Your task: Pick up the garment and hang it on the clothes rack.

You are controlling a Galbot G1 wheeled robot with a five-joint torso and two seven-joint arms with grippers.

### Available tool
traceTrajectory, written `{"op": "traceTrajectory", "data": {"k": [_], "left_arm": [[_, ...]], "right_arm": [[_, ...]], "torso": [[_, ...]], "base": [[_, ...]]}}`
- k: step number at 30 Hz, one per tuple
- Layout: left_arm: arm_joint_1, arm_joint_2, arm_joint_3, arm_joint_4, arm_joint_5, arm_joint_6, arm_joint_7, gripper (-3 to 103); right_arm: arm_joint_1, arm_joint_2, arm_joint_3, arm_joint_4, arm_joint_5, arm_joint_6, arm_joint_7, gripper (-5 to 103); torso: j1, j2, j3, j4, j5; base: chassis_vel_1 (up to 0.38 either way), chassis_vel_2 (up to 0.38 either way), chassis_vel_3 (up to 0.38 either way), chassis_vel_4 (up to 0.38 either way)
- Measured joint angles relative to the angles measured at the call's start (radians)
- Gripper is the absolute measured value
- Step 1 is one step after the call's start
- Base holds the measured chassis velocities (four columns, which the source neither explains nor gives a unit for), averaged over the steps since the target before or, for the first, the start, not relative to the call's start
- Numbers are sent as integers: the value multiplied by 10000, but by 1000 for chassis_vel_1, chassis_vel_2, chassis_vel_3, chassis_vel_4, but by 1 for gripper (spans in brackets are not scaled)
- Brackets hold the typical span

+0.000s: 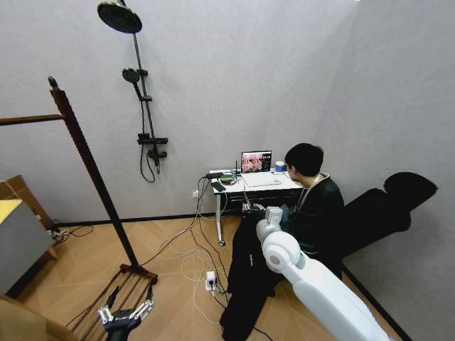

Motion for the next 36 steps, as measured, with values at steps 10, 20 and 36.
{"op": "traceTrajectory", "data": {"k": [10,20,36], "left_arm": [[0,1,0,0,0,0,0,100],[0,0,0,0,0,0,0,100],[0,0,0,0,0,0,-1,100]], "right_arm": [[-350,-294,587,182,-264,678,-1025,9],[-1115,-1235,1888,1104,-603,1564,-3551,9],[-2767,-1971,3712,1868,-310,1808,-5203,9]], "torso": [[0,0,0,8,0],[-1,0,-1,6,0],[-2,0,-2,4,0]], "base": [[0,0,0,0],[0,0,0,0],[0,0,0,0]]}}
